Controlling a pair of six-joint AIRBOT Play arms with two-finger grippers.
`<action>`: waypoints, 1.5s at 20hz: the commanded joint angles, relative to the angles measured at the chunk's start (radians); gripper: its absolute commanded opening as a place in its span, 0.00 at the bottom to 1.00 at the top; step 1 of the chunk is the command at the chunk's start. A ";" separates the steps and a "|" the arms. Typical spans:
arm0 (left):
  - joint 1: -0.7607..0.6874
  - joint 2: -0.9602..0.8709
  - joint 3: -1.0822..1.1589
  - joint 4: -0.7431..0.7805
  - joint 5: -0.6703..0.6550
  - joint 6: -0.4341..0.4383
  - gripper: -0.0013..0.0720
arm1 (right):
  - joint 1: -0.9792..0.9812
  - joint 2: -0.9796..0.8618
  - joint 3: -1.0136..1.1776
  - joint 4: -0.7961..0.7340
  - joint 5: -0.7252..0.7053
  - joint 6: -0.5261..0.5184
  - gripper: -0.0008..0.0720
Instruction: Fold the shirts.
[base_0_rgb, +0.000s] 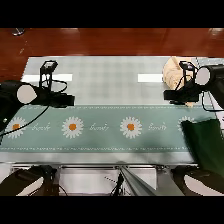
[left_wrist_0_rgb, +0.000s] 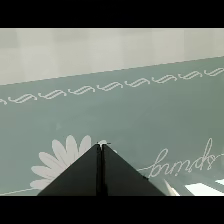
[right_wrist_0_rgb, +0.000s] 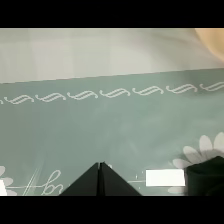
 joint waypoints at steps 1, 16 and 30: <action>0.000 -0.001 0.000 0.000 0.000 0.000 0.05 | 0.000 0.000 0.000 0.000 0.000 0.000 0.04; 0.000 -0.001 0.000 0.000 0.000 0.000 0.05 | 0.000 0.000 0.000 0.001 0.000 0.000 0.04; 0.006 -0.038 0.000 0.003 0.442 0.000 0.97 | -0.100 -0.132 0.084 -0.410 -0.733 0.137 0.86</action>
